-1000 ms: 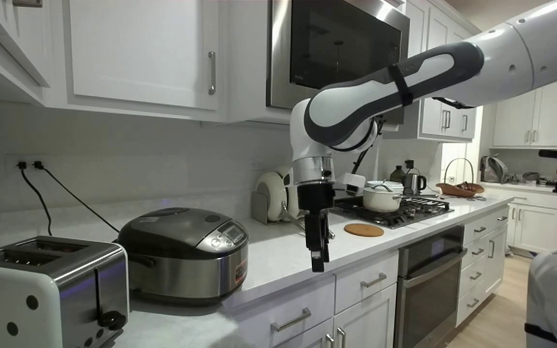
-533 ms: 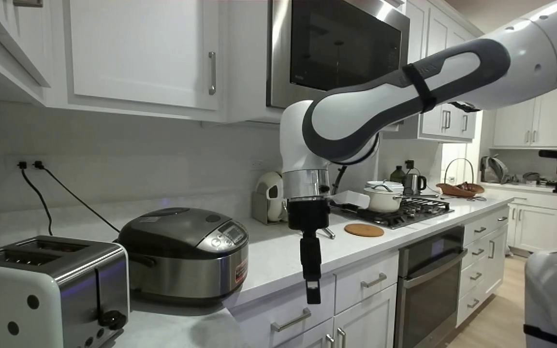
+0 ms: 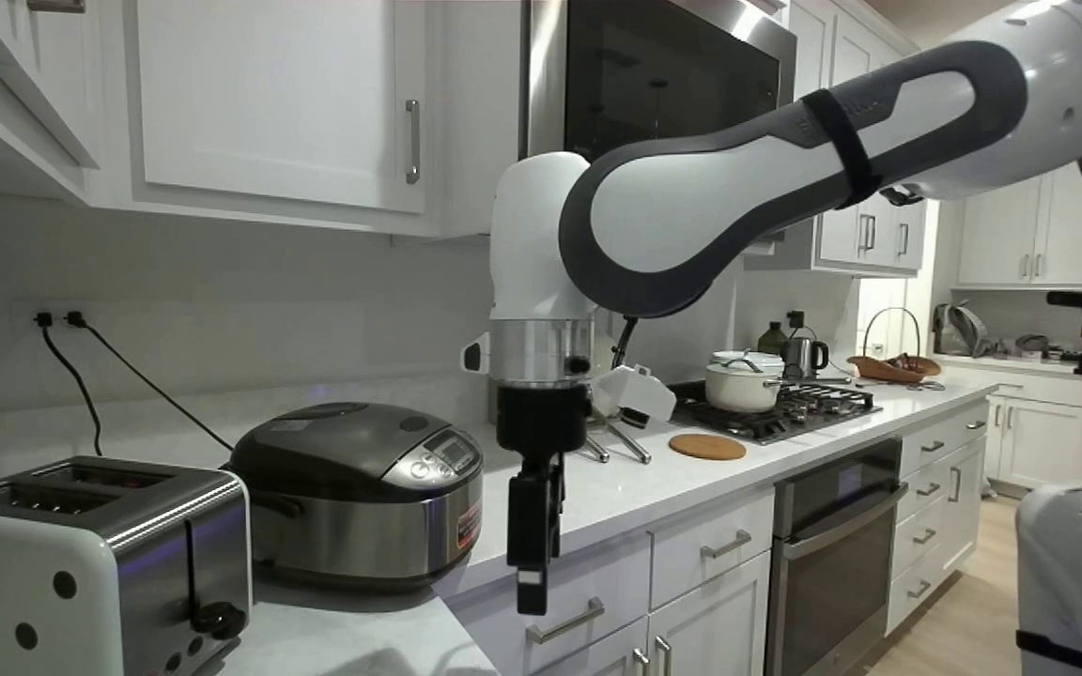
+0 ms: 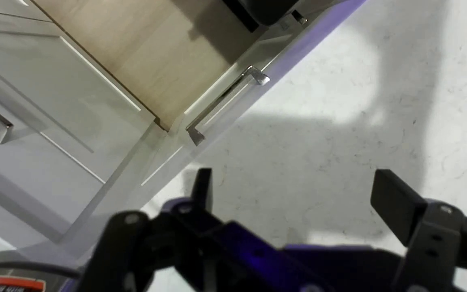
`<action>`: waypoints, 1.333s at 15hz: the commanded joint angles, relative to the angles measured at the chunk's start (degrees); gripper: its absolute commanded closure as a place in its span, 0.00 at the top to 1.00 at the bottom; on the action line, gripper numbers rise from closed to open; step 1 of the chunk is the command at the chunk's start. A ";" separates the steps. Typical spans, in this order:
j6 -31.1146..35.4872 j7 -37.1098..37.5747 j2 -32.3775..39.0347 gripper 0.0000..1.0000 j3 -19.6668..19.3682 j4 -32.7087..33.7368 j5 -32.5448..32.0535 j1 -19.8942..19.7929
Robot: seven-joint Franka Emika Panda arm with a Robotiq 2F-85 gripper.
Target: Press the first button from the left on the toaster to release the lever upwards
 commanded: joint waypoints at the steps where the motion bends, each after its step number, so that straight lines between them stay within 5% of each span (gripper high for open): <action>1: 1.49 8.42 6.90 1.00 2.46 6.23 -3.88 -0.50; 9: 4.15 21.69 18.30 1.00 4.72 15.54 -6.98 0.86; 10: 5.80 18.36 14.83 1.00 3.80 11.53 -5.30 0.69; 20: 6.53 18.97 18.88 1.00 4.28 13.59 -5.39 1.66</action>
